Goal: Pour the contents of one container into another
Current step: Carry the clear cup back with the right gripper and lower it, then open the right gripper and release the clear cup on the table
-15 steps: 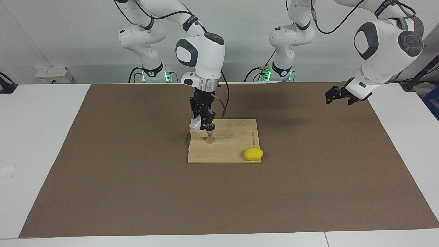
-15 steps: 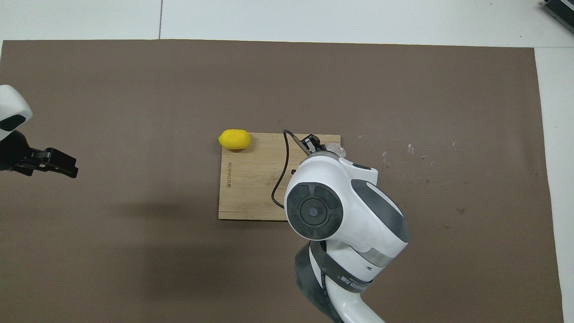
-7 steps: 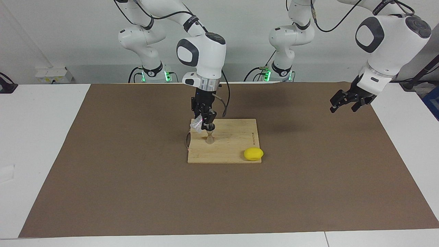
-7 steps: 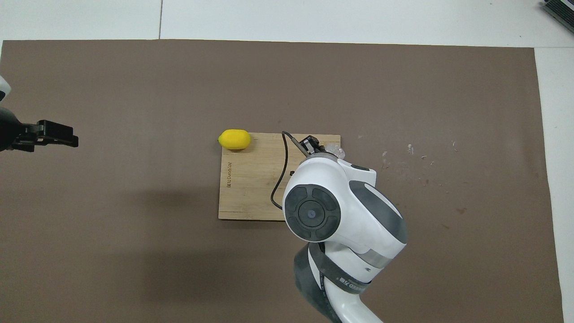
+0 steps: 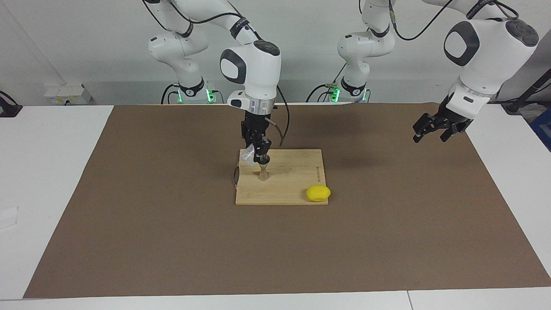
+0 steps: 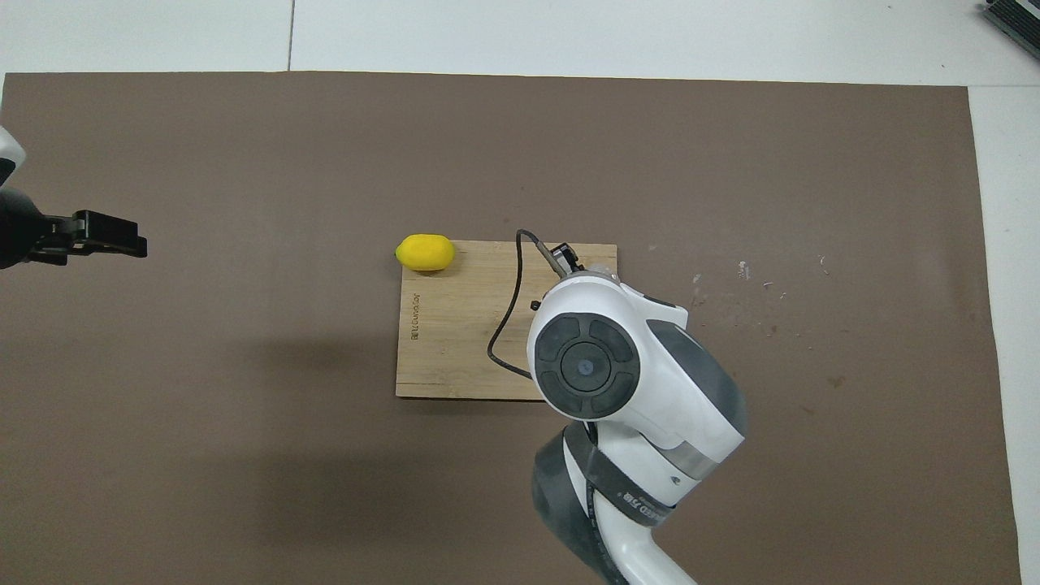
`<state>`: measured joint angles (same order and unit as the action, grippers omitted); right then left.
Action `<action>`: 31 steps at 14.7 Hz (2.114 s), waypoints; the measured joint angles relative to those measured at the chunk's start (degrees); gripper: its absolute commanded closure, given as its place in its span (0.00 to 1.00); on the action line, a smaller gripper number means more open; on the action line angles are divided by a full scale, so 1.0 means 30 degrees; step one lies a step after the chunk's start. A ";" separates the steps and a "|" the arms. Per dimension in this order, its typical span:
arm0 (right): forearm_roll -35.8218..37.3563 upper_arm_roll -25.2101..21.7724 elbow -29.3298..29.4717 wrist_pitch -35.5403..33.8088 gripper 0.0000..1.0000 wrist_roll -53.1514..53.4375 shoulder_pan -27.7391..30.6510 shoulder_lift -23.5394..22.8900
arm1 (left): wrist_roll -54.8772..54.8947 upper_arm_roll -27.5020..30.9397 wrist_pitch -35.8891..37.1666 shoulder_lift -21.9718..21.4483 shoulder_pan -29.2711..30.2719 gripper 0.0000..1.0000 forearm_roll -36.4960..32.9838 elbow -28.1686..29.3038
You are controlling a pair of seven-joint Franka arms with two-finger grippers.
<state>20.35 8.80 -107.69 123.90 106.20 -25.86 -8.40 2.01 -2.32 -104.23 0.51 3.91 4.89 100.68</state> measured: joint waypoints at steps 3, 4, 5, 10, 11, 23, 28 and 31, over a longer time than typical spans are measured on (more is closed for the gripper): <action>-0.1254 -0.0041 0.0054 -0.0006 0.89 0.0006 0.0213 -0.0001 | 0.0000 0.0091 -0.0083 0.0000 -0.0247 0.00 0.0000 0.0001; -0.1819 -0.0052 0.0092 -0.0007 0.90 0.0006 0.0406 0.0000 | 0.0000 0.0239 -0.0084 0.0000 -0.0362 0.00 0.0000 0.0001; -0.2597 -0.0055 0.0144 -0.0007 0.91 0.0005 0.0682 0.0000 | 0.0000 0.0542 -0.0084 0.0000 -0.0600 0.00 0.0000 0.0001; -0.6276 -0.0086 0.0363 -0.0644 0.90 -0.3012 0.2635 0.0000 | 0.0014 0.1136 -0.0084 0.0000 -0.1164 0.00 0.0000 0.0001; -0.7073 -0.0099 0.0338 -0.0792 0.90 -0.3615 0.3118 -0.0002 | 0.0014 0.1137 -0.0084 0.0000 -0.1214 0.00 0.0000 0.0001; -1.6653 -0.0175 -0.1483 -0.2707 0.95 -1.4710 1.1075 -0.1917 | 0.0013 0.1393 -0.0167 0.0001 -0.1195 0.00 0.0000 0.0003; -1.7037 -0.0170 -0.2525 -0.2884 0.82 -1.7659 1.2748 -0.2421 | 0.0013 0.1326 -0.0166 0.0020 -0.1216 0.00 0.0000 0.0049; -1.7040 -0.0180 -0.2677 -0.2877 0.47 -1.8307 1.3043 -0.2832 | 0.0013 0.1318 -0.0159 0.0021 -0.1216 0.00 0.0000 0.0061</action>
<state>-30.77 8.26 -115.72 115.27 51.28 13.27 -16.90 2.05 1.63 -104.71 0.57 0.26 4.89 100.86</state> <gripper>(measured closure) 0.493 0.000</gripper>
